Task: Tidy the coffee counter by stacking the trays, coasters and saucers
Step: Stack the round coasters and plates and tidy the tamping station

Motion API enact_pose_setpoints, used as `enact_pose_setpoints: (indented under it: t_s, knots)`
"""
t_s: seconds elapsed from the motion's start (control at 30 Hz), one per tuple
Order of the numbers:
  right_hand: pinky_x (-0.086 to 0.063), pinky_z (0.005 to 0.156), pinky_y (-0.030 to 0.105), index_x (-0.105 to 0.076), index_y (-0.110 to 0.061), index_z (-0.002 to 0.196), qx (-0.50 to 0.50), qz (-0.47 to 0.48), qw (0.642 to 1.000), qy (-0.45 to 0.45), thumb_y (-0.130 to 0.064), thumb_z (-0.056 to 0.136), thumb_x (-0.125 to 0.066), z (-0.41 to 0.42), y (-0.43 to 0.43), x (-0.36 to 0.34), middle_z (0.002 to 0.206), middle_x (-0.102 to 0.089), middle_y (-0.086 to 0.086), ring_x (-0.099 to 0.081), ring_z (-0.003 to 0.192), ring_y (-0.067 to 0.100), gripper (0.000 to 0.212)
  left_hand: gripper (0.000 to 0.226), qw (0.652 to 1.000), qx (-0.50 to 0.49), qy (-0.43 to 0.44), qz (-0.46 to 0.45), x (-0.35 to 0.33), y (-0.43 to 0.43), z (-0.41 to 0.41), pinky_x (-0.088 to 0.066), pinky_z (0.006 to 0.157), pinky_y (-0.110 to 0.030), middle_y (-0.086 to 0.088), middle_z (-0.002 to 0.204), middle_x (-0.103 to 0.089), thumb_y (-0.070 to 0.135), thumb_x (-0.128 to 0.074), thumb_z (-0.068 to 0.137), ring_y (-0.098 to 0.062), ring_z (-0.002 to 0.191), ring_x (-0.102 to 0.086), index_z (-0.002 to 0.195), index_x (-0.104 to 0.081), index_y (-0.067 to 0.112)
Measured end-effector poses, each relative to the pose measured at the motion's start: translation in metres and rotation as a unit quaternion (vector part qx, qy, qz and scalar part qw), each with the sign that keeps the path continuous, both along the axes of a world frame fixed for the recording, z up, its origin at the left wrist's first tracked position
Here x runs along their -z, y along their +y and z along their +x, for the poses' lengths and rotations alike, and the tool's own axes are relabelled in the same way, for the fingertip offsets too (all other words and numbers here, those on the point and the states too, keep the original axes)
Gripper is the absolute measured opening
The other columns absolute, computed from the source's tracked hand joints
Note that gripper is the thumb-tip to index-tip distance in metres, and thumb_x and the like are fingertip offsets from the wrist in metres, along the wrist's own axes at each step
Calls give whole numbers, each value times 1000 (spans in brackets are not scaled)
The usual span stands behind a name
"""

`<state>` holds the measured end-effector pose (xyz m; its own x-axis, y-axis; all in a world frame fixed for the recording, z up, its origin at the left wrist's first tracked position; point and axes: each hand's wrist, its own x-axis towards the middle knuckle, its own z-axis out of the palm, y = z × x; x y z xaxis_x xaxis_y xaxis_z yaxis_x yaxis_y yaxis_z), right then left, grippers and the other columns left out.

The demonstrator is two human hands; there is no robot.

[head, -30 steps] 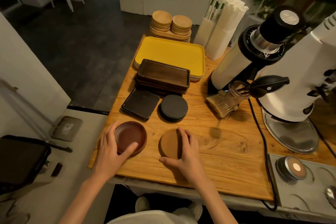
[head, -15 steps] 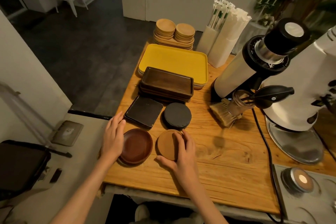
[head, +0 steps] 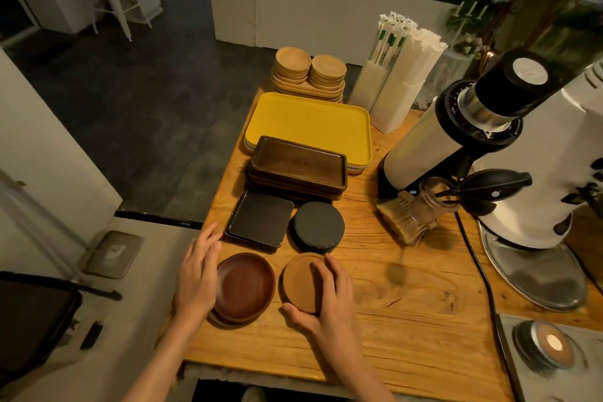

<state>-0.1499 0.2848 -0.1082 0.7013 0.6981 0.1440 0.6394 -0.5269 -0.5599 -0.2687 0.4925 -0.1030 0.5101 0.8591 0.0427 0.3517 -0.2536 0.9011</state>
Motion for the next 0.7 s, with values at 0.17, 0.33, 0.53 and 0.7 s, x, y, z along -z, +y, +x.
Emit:
enact_pose_setpoints:
  t_s: [0.17,0.33,0.53,0.7]
  knots:
    - [-32,110,31,-38,-22,143,-1,-3,1000,-1,-81,77,-53,-1,-1,-2,152,-27,-3,-21,139,10,90,68,1000,-4,2,-8,2,0,0,-31,102,-31,19,138,-43,60,-22,88,-3,126,-39,133,-56,22]
    - [-34,110,32,-42,-19,142,-4,4,1000,1,-79,77,-56,-1,-1,-4,152,-29,0,-25,140,15,89,62,1000,-5,5,-2,7,1,-1,-32,98,-31,22,138,-43,62,-21,89,0,124,-39,127,-58,29]
    - [-31,110,35,-41,-22,141,-6,-6,1000,1,-79,74,-58,-1,-1,-5,154,-27,0,-20,142,18,90,61,1000,-5,5,-2,7,2,-1,-32,98,-31,20,135,-46,61,-21,89,-1,123,-40,126,-59,31]
    - [-35,109,37,-41,-22,140,2,7,1000,2,-73,75,-63,-1,-2,0,152,-27,0,-22,142,19,85,57,1000,-2,4,-11,2,0,-3,-34,95,-31,20,131,-48,61,-22,89,-3,120,-43,123,-58,32]
